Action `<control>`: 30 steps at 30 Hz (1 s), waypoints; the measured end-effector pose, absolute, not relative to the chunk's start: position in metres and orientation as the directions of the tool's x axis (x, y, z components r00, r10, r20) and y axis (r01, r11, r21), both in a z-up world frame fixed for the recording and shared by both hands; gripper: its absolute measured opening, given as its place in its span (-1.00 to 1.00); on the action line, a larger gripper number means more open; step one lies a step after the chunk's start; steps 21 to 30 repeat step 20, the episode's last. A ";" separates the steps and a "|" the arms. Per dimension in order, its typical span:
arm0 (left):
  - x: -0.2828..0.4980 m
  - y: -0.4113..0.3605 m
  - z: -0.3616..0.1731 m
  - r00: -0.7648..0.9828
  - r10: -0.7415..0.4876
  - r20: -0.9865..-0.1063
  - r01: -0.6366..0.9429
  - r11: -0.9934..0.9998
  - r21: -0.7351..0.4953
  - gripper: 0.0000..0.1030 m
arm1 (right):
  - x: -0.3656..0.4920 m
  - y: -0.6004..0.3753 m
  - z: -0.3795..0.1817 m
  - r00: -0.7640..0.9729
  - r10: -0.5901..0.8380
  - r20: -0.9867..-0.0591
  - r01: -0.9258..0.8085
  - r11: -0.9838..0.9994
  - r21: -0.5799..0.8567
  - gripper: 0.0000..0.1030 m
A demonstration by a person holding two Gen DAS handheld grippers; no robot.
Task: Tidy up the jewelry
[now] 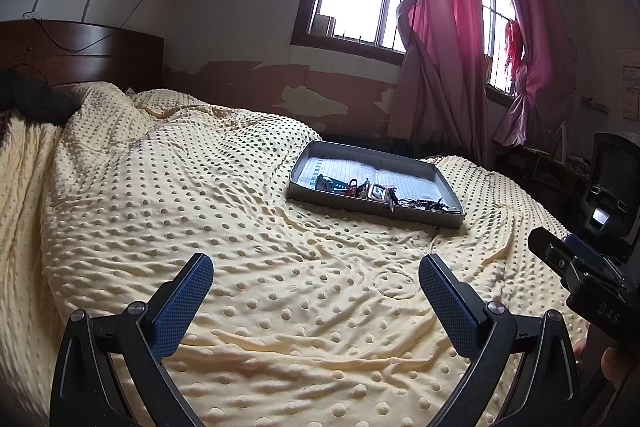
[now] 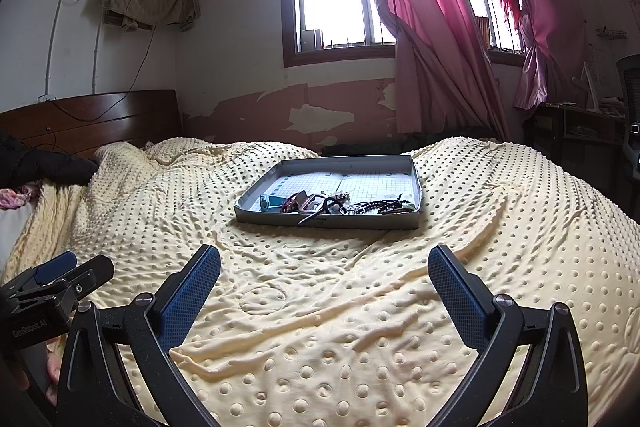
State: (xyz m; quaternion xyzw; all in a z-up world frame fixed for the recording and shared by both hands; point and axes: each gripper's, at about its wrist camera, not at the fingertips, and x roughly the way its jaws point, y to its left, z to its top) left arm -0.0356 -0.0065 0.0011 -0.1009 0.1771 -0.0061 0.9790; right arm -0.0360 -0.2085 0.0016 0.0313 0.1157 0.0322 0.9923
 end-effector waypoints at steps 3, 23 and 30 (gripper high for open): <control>-0.032 -0.009 0.000 0.917 0.060 -0.394 -0.131 0.979 -0.155 1.00 | -0.035 -0.209 0.002 0.970 0.071 -0.231 -0.056 0.996 0.069 0.98; -0.032 -0.018 0.000 0.919 0.096 -0.383 -0.135 0.988 -0.078 1.00 | -0.034 -0.210 0.000 0.966 0.066 -0.250 -0.049 0.996 0.073 0.98; -0.032 -0.018 0.000 0.919 0.096 -0.383 -0.135 0.988 -0.078 1.00 | -0.034 -0.210 0.000 0.966 0.066 -0.250 -0.049 0.996 0.073 0.98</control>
